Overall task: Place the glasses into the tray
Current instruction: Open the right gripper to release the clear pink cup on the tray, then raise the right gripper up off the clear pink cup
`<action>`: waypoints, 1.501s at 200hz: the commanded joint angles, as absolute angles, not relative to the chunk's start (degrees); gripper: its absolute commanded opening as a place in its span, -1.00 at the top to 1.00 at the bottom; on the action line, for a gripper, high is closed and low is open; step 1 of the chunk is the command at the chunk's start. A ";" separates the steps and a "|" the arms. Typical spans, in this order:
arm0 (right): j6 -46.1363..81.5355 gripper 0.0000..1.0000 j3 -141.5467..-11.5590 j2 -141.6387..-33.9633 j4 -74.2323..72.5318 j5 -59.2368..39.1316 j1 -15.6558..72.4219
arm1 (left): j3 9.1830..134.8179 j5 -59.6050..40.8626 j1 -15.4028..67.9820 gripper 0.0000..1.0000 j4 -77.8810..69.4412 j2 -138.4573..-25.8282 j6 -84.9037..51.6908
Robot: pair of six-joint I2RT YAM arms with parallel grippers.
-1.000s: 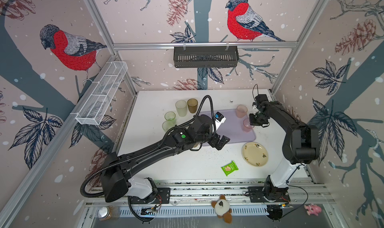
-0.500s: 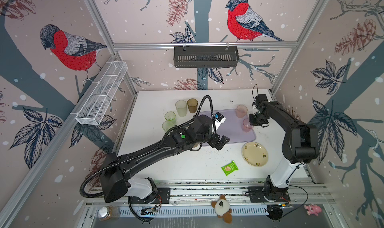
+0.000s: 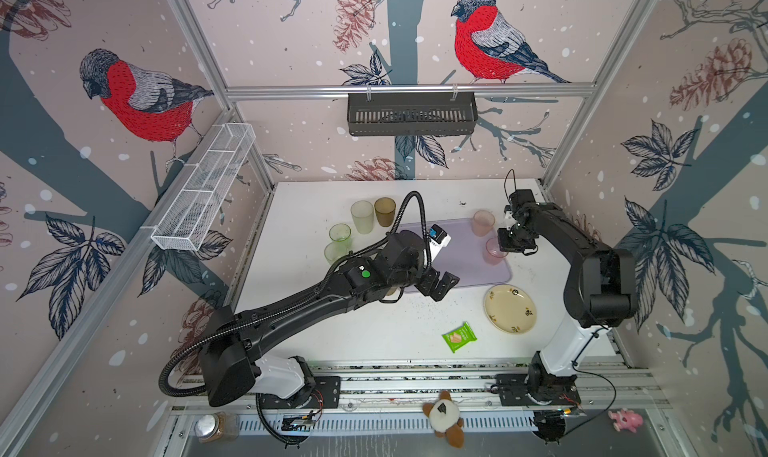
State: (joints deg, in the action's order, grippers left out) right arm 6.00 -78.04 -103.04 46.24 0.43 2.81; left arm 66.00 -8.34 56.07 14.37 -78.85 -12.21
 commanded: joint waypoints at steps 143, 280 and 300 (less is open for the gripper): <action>6.06 0.70 -78.05 -103.40 46.00 1.14 2.81 | 66.25 -7.46 56.22 -0.95 12.04 -78.30 -12.04; 6.84 0.27 -80.96 -100.30 48.55 2.23 3.93 | 66.10 -7.48 56.25 -0.95 11.57 -78.31 -12.83; 7.17 0.19 -82.01 -99.64 49.44 2.39 4.50 | 66.08 -7.38 56.21 -0.95 11.50 -78.14 -13.07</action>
State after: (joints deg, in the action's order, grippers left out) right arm 6.11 -80.75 -100.62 47.24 1.52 3.97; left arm 66.00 -7.49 56.07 14.35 -78.72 -12.27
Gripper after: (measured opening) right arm 0.387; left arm 0.977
